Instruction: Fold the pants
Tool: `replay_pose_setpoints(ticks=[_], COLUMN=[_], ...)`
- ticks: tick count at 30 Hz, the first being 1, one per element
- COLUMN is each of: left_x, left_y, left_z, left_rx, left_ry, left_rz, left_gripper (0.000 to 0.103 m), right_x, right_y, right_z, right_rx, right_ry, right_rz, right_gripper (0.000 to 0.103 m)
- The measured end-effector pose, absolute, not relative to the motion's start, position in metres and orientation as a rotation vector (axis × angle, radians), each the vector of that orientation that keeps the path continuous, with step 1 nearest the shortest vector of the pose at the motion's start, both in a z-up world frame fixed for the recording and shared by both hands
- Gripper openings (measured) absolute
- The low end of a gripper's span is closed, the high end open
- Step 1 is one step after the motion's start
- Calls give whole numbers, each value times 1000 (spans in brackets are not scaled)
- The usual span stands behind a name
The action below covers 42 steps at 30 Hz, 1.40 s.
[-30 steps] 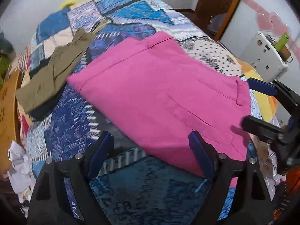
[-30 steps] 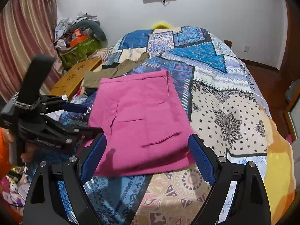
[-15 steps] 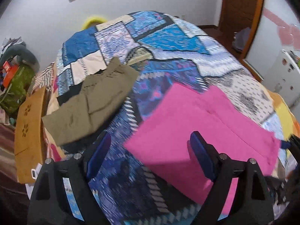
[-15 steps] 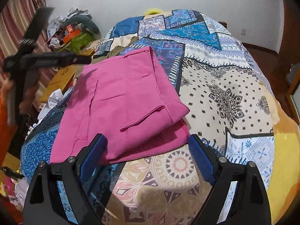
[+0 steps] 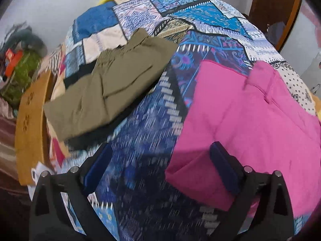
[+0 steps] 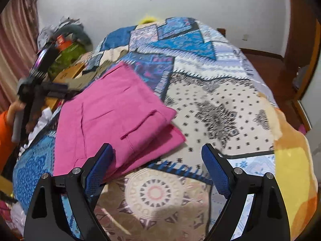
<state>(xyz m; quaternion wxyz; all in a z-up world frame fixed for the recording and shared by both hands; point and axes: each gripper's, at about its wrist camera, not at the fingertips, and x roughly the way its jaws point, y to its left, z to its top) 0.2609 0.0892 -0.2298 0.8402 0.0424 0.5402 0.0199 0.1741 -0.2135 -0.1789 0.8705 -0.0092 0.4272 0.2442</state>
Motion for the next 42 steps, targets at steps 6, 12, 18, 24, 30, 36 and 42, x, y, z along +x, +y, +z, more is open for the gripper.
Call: replay_pose_setpoints(ticks=[6, 12, 18, 24, 30, 36, 42], left_x=[208, 177, 174, 188, 214, 234, 226], left_y=[95, 92, 91, 70, 36, 15, 9], left_z=[-226, -218, -174, -134, -135, -170, -205], left_rx=[58, 6, -4, -13, 44, 82, 154], left_ry=[1150, 1126, 981, 837, 830, 938, 980], left_rz=[4, 0, -1, -75, -168, -254, -285], left_gripper=[99, 99, 99, 96, 68, 22, 22], right_x=[175, 171, 166, 177, 199, 221, 222], right_y=[-221, -211, -192, -165, -144, -131, -118], right_z=[-165, -163, -152, -143, -144, -156, -185], right_rx=[19, -1, -39, -71, -74, -96, -178], right_ry=[859, 856, 826, 806, 817, 886, 964], right_rz=[500, 529, 597, 678, 713, 743, 762], right_gripper=[88, 88, 88, 67, 58, 51, 50])
